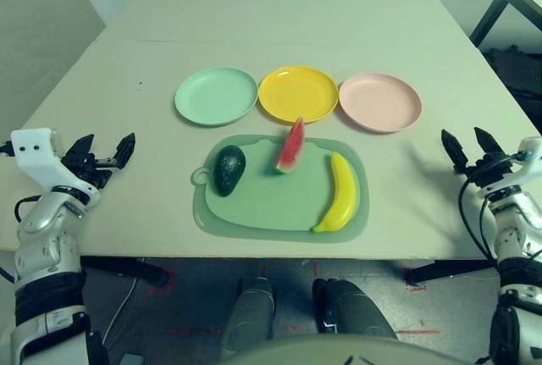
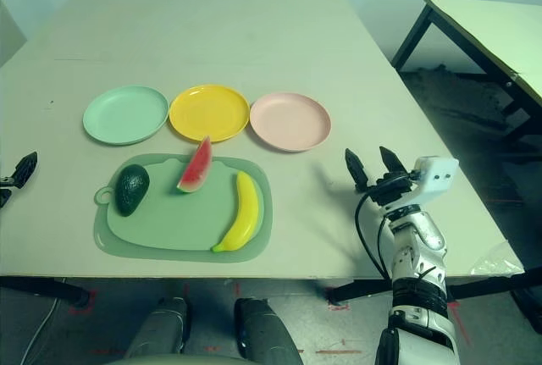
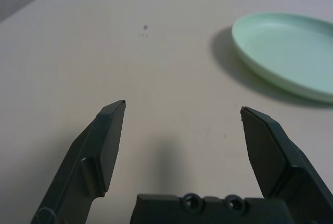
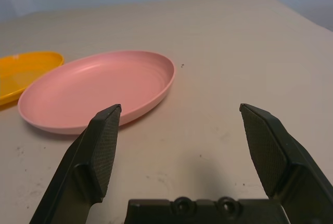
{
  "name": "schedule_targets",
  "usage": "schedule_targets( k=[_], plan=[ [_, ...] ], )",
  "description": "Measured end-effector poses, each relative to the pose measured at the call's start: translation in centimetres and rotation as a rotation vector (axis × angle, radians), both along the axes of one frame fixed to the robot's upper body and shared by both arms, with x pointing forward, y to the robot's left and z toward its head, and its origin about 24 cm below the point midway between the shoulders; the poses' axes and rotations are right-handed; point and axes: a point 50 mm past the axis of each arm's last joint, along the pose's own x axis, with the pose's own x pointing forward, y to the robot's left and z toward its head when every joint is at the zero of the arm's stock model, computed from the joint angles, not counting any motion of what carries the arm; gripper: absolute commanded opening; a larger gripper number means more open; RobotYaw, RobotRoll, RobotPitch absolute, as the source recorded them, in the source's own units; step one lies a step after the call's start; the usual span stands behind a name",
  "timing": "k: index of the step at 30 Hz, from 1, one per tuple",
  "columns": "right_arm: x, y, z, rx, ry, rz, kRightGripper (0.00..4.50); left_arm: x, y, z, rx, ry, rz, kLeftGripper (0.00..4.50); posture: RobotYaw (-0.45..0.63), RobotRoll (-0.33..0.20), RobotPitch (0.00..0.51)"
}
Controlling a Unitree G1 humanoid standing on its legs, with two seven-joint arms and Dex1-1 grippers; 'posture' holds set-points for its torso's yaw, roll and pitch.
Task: Place the fruits into color-matched plates.
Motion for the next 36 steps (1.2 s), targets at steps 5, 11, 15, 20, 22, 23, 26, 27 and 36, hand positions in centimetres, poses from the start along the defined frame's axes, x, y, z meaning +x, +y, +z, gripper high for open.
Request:
schedule_targets(
  k=[5, 11, 15, 20, 22, 23, 26, 27, 36],
  plan=[
    [0.1, -1.2, 0.6, -0.029, 0.009, -0.003, 4.49, -0.3, -1.1, -0.5, -0.018, -0.023, 0.004, 4.5, 0.11, 0.0, 0.15],
    [-0.6, -3.6, 2.9, -0.112, -0.01, -0.027, 4.49, 0.0, -1.5, -0.6, -0.037, -0.033, 0.007, 4.5, 0.07, 0.0, 0.171],
    [-1.1, -4.7, 3.0, -0.116, -0.002, -0.053, 4.49, 0.5, -1.8, -0.6, -0.034, -0.031, -0.031, 4.5, 0.02, 0.0, 0.174],
    [-1.6, -5.0, 2.6, -0.13, 0.023, -0.035, 4.49, 0.5, -1.6, -0.1, -0.015, -0.027, -0.057, 4.5, 0.03, 0.0, 0.159],
    [-1.5, -4.9, 2.7, -0.13, 0.022, -0.028, 4.49, 0.5, -1.1, 0.4, 0.006, -0.029, -0.056, 4.5, 0.03, 0.0, 0.149],
    [-1.4, -4.9, 2.6, -0.128, 0.025, -0.024, 4.49, 0.6, -1.0, 0.7, 0.012, -0.032, -0.057, 4.5, 0.03, 0.0, 0.14],
    [-1.2, -4.7, 2.4, -0.129, 0.037, -0.001, 4.49, 0.7, -0.7, 1.3, 0.033, -0.041, -0.072, 4.5, 0.02, 0.0, 0.13],
    [-1.1, -4.5, 2.4, -0.132, 0.039, 0.012, 4.49, 0.8, -0.6, 1.5, 0.04, -0.042, -0.078, 4.5, 0.01, 0.0, 0.129],
    [-0.3, -1.2, 2.3, -0.242, 0.117, 0.265, 4.49, 1.4, -2.8, 5.5, 0.139, -0.024, -0.624, 4.5, 0.02, 0.0, 0.163]
  ],
)
